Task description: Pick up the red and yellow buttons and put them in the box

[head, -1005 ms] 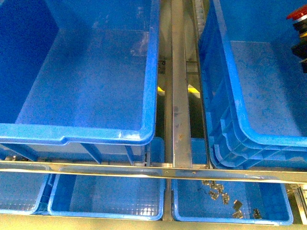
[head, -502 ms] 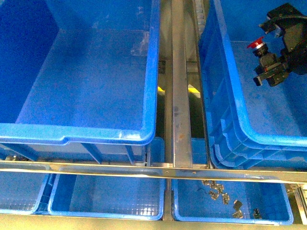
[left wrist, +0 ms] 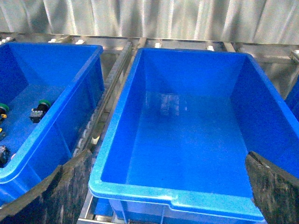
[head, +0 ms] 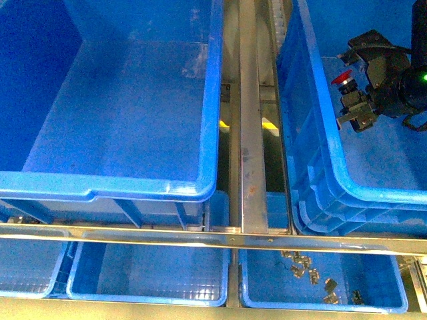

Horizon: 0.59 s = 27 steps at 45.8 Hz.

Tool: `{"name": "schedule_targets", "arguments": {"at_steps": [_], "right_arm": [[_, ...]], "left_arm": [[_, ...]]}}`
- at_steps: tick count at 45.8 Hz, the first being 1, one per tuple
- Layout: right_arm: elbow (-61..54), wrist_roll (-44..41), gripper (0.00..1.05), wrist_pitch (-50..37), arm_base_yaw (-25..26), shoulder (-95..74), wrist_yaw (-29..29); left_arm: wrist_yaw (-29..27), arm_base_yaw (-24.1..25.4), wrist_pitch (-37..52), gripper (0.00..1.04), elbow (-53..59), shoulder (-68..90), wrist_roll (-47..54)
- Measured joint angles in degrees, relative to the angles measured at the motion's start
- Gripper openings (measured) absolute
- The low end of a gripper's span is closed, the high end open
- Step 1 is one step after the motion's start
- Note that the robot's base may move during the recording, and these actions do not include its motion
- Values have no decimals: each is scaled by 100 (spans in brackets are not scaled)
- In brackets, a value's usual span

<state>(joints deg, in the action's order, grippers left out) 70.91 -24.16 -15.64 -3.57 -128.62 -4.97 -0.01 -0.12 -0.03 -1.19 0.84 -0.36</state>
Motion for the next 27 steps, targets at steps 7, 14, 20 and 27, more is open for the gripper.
{"name": "schedule_targets", "arguments": {"at_steps": [7, 14, 20, 27], "right_arm": [[0, 48, 41, -9, -17, -42, -35], [-4, 85, 52, -111, -20, -44, -127], [-70, 87, 78, -308, 28, -22, -146], [-343, 109, 100, -538, 131, 177, -101]], "left_arm": [[0, 0, 2, 97, 0, 0, 0], [0, 0, 0, 97, 0, 0, 0], [0, 0, 0, 97, 0, 0, 0], [0, 0, 2, 97, 0, 0, 0]]}}
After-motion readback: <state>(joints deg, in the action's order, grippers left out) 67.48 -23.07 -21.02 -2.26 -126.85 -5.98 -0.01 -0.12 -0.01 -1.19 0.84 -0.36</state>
